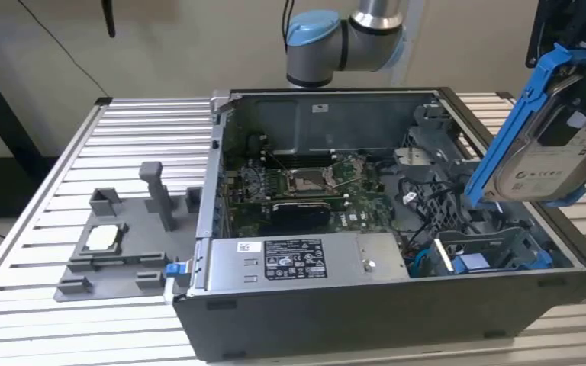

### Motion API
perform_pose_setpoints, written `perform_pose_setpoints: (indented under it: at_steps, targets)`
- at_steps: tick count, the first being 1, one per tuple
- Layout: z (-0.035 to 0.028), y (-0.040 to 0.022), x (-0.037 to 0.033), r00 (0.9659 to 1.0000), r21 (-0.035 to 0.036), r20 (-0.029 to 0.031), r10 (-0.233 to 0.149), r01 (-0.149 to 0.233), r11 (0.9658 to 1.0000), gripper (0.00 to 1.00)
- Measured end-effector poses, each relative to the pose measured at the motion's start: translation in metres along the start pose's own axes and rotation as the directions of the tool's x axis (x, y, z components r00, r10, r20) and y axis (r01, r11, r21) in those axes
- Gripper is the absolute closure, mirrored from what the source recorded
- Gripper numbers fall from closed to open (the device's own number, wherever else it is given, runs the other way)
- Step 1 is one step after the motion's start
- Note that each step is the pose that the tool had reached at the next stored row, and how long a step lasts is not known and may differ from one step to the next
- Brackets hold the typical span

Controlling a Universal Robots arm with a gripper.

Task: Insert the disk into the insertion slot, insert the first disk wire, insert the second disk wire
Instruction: 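Insert the disk into the insertion slot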

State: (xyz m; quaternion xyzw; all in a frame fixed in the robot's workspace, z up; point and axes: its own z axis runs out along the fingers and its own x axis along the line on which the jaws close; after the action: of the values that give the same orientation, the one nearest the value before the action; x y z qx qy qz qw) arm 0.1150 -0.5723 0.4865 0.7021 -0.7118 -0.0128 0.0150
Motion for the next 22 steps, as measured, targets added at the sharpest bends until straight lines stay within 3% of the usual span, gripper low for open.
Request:
perform_pose_setpoints:
  at_steps: [22]
  targets:
    - [0.0314, -0.0021, 0.0031, 0.9993, 0.0001, -0.0105, -0.037, 0.037, 0.9993, 0.67]
